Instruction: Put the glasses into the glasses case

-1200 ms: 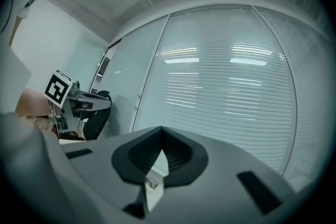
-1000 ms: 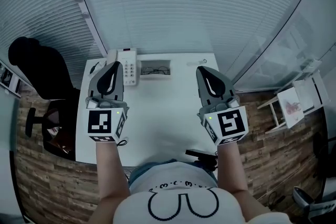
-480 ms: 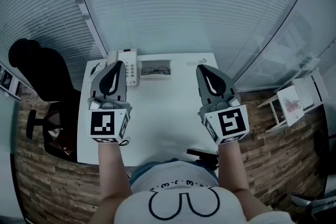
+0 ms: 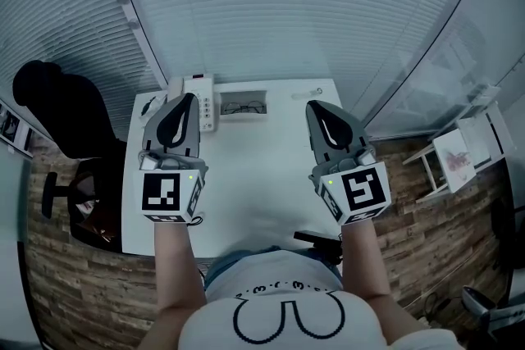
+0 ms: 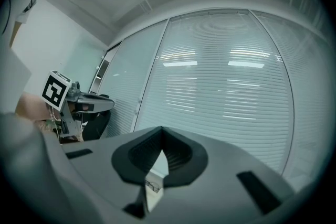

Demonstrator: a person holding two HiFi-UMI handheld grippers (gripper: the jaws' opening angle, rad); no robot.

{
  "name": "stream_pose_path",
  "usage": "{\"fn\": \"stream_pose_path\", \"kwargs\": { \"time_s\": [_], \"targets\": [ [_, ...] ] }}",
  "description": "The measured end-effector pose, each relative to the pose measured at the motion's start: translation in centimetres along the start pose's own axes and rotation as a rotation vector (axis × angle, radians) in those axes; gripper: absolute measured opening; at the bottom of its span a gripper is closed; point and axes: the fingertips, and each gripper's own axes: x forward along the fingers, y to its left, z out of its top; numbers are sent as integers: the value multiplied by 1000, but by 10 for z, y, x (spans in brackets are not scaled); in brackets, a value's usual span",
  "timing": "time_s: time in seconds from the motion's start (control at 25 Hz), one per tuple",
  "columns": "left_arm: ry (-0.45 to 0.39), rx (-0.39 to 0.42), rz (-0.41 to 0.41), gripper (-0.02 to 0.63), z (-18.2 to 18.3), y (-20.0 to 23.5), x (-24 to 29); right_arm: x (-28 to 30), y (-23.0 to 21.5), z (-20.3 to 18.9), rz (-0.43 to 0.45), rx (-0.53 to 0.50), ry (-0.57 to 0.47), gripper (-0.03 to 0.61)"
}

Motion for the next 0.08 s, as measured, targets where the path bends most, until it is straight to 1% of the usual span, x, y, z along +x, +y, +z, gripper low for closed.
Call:
{"fn": "stream_pose_path", "kwargs": {
  "time_s": [0.08],
  "targets": [
    [3,1,-5,17,0,-3,2,0,-1,0,4,-1,3,9]
  ]
}}
